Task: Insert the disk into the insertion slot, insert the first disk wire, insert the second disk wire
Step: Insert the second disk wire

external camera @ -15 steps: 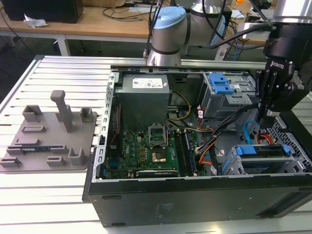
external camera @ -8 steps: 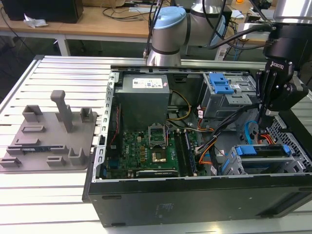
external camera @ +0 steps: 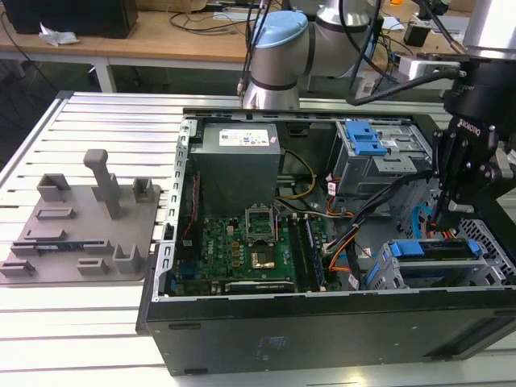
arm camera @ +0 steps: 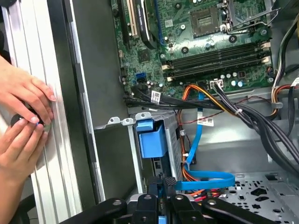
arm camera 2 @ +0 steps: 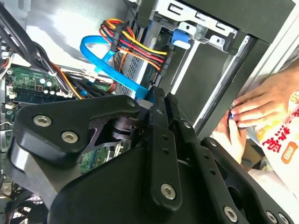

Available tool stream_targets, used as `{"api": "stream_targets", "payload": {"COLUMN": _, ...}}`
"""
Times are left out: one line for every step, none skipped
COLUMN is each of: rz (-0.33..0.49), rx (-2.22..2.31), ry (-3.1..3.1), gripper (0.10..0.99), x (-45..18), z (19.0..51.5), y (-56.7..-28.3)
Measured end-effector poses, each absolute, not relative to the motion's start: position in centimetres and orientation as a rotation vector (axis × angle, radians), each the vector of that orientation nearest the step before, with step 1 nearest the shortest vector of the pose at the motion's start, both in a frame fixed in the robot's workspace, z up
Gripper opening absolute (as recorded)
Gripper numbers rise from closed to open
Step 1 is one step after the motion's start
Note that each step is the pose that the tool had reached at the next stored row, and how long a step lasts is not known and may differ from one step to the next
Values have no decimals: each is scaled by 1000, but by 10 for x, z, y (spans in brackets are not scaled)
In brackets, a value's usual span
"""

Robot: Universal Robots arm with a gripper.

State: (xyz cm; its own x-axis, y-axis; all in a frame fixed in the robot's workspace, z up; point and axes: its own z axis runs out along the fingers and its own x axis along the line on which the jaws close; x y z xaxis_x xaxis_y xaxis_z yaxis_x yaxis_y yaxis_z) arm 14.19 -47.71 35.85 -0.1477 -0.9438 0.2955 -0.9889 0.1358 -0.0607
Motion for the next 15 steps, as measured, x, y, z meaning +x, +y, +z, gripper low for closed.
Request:
{"api": "stream_targets", "payload": {"rz": 357, "rx": 1921, "ry": -2224, "gripper": 169, "x": 142, "z": 358, "y": -478}}
{"api": "stream_targets", "payload": {"rz": 353, "rx": 1926, "ry": -2230, "gripper": 169, "x": 142, "z": 358, "y": -480}}
{"api": "stream_targets", "payload": {"rz": 345, "rx": 1934, "ry": -2241, "gripper": 169, "x": 141, "z": 358, "y": -482}}
{"api": "stream_targets", "payload": {"rz": 339, "rx": 1939, "ry": -2248, "gripper": 169, "x": 141, "z": 358, "y": -483}}
{"api": "stream_targets", "payload": {"rz": 328, "rx": 1948, "ry": -2257, "gripper": 169, "x": 141, "z": 358, "y": -484}}
{"api": "stream_targets", "payload": {"rz": 311, "rx": 1965, "ry": -2263, "gripper": 169, "x": 140, "z": 358, "y": -485}}
{"api": "stream_targets", "payload": {"rz": 291, "rx": 2006, "ry": -2255, "gripper": 169, "x": 140, "z": 358, "y": -485}}
{"api": "stream_targets", "payload": {"rz": 283, "rx": 2033, "ry": -2244, "gripper": 169, "x": 140, "z": 358, "y": -485}}
{"api": "stream_targets", "payload": {"rz": 276, "rx": 2057, "ry": -2232, "gripper": 169, "x": 140, "z": 358, "y": -485}}
{"api": "stream_targets", "payload": {"rz": 266, "rx": 2086, "ry": -2220, "gripper": 169, "x": 140, "z": 357, "y": -485}}
{"api": "stream_targets", "payload": {"rz": 247, "rx": 2104, "ry": -2223, "gripper": 169, "x": 140, "z": 357, "y": -487}}
{"api": "stream_targets", "payload": {"rz": 229, "rx": 2114, "ry": -2231, "gripper": 169, "x": 139, "z": 356, "y": -492}}
{"api": "stream_targets", "payload": {"rz": 213, "rx": 2122, "ry": -2240, "gripper": 169, "x": 139, "z": 356, "y": -496}}
{"api": "stream_targets", "payload": {"rz": 186, "rx": 2134, "ry": -2255, "gripper": 169, "x": 139, "z": 356, "y": -502}}
{"api": "stream_targets", "payload": {"rz": 161, "rx": 2145, "ry": -2268, "gripper": 169, "x": 139, "z": 355, "y": -506}}
